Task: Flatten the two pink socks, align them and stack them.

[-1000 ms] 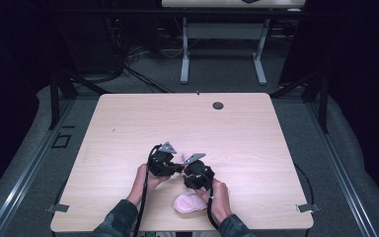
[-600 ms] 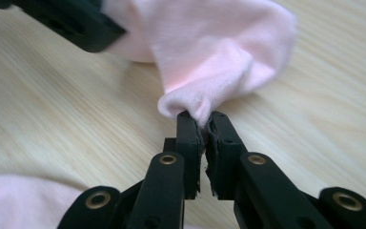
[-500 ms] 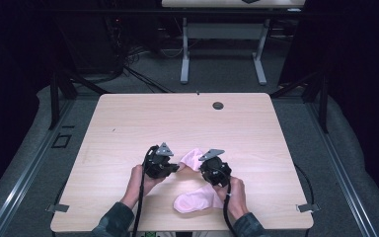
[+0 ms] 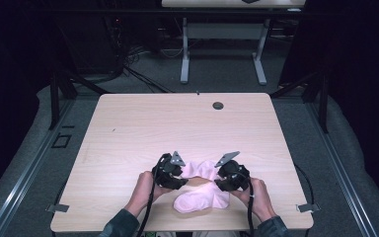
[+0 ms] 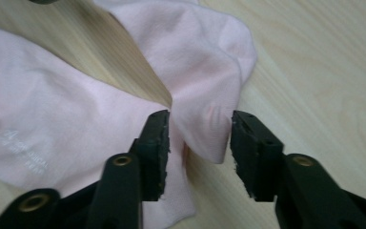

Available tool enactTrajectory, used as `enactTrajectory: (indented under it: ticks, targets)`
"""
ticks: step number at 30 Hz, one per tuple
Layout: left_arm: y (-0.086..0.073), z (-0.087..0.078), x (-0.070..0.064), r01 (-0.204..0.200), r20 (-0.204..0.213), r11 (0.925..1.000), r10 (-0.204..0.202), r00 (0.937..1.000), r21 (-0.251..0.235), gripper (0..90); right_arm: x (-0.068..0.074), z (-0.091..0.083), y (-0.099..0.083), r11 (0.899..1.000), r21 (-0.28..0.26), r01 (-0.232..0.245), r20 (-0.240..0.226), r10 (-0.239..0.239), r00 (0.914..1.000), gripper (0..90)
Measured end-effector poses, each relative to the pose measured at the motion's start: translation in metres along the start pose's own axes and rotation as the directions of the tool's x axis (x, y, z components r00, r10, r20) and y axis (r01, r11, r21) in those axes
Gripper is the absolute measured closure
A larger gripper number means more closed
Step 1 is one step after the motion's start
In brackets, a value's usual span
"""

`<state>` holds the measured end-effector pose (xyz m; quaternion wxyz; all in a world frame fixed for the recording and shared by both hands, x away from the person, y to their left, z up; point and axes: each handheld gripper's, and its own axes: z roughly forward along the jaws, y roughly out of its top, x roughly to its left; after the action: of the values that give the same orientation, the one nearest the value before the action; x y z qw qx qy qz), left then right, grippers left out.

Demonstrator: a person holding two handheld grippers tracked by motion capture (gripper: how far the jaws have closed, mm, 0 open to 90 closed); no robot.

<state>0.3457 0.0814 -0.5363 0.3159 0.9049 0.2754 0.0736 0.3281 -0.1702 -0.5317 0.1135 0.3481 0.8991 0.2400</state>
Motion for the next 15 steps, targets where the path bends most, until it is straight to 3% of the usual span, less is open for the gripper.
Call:
enactTrajectory:
  ticks: [2, 3, 4, 5, 6, 8, 10, 11, 12, 14, 15]
  targets:
    - [-0.004, -0.007, 0.009, 0.052, -0.022, 0.9981, -0.053, 0.9984, -0.033, 45.8, -0.012, -0.004, -0.009, 0.994, -0.065, -0.091, -0.059, 0.088, 0.9944, 53.1]
    - [-0.004, -0.007, 0.009, 0.052, -0.022, 0.9981, -0.053, 0.9984, -0.033, 44.6, -0.012, -0.004, -0.009, 0.994, -0.065, -0.091, -0.059, 0.088, 0.9944, 53.1]
    - [-0.007, -0.011, 0.02, 0.111, -0.054, 0.993, -0.113, 0.9921, -0.04, 44.4, -0.023, -0.009, -0.014, 0.981, -0.1, -0.166, -0.076, 0.158, 0.9845, 53.0]
    - [-0.007, -0.011, 0.02, 0.111, -0.054, 0.993, -0.113, 0.9921, -0.04, 44.3, -0.028, -0.011, -0.016, 0.973, -0.116, -0.198, -0.077, 0.19, 0.9787, 53.3]
    - [-0.008, -0.011, 0.024, 0.146, -0.066, 0.9882, -0.149, 0.9867, -0.048, 44.3, -0.028, -0.011, -0.016, 0.973, -0.116, -0.198, -0.077, 0.19, 0.9787, 53.3]
    - [-0.008, -0.009, 0.032, 0.211, -0.05, 0.9762, -0.213, 0.9757, -0.05, 44.3, -0.036, -0.01, -0.015, 0.951, -0.132, -0.281, -0.103, 0.269, 0.9577, 53.8]
    - [-0.005, -0.001, 0.035, 0.251, -0.032, 0.9673, -0.252, 0.9672, -0.036, 44.2, -0.039, -0.005, -0.012, 0.941, -0.107, -0.322, -0.114, 0.31, 0.9439, 52.6]
    - [-0.003, 0.003, 0.035, 0.264, -0.035, 0.9642, -0.265, 0.9637, -0.024, 44.2, -0.038, -0.001, -0.01, 0.939, -0.098, -0.329, -0.127, 0.316, 0.9404, 52.6]
    - [0.0, 0.011, 0.035, 0.265, -0.02, 0.9641, -0.265, 0.964, 0.004, 45.4, -0.035, 0.005, -0.006, 0.943, -0.067, -0.325, -0.139, 0.314, 0.9392, 50.9]
    - [0.003, 0.017, 0.033, 0.271, -0.016, 0.9624, -0.271, 0.9625, 0.015, 50.1, -0.032, 0.009, -0.004, 0.945, -0.056, -0.324, -0.135, 0.314, 0.9398, 51.3]
    - [0.005, 0.019, 0.032, 0.267, -0.015, 0.9635, -0.266, 0.9638, 0.023, 50.1, -0.028, 0.016, 0.0, 0.946, -0.016, -0.323, -0.114, 0.32, 0.9406, 54.3]
